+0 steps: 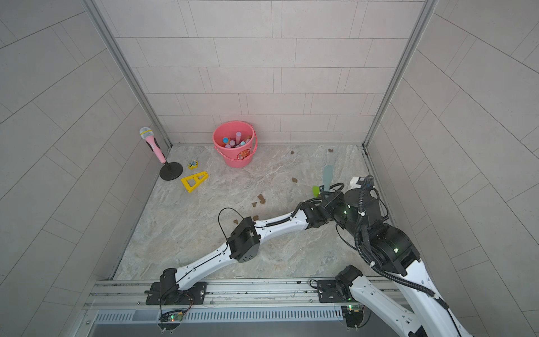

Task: Brush the soil off the hand trowel and place it into the bucket
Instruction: Pick up the hand trowel from the center of the board.

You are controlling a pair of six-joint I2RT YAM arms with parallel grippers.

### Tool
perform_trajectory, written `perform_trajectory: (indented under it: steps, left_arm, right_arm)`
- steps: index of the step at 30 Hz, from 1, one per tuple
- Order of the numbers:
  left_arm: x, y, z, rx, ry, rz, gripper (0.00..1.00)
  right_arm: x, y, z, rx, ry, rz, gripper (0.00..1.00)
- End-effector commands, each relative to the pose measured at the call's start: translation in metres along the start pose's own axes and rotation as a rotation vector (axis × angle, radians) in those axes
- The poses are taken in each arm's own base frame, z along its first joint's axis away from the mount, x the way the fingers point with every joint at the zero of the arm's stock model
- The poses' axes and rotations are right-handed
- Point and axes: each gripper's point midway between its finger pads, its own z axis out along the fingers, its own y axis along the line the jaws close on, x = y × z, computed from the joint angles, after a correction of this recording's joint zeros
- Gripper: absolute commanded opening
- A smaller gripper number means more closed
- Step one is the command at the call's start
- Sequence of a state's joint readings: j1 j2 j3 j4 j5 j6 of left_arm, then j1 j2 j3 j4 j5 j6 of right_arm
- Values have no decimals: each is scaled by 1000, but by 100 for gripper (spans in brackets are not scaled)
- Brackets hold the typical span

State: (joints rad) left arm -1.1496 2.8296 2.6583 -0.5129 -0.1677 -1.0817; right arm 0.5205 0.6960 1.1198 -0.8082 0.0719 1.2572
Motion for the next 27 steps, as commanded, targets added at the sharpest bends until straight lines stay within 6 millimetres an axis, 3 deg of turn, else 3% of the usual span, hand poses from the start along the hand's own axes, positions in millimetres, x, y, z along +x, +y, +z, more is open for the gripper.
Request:
perform_trajectory:
  steps: [1, 3, 8, 13, 20, 24, 27]
  left_arm:
    - [30, 36, 9, -89, 178, -4, 71]
    - [42, 43, 9, -97, 246, -4, 65]
    - [50, 47, 2, -110, 305, 14, 53]
    - [42, 53, -14, -152, 310, 57, 49]
    - [19, 84, -45, -311, 261, 186, 49]
    - [7, 81, -61, -319, 232, 233, 49]
    - [0, 65, -69, -258, 228, 254, 49]
  right_arm:
    - [-12, 8, -11, -34, -50, -1, 0]
    - [-15, 8, -13, -36, -69, -6, 0]
    - [-15, 6, -13, -33, -70, -4, 0]
    - [-15, 3, -15, -29, -74, -1, 0]
    - [-13, -1, -15, -29, -69, 12, 0]
    - [-12, -2, -15, -25, -65, 7, 0]
    - [-12, -1, -16, -26, -64, -15, 0]
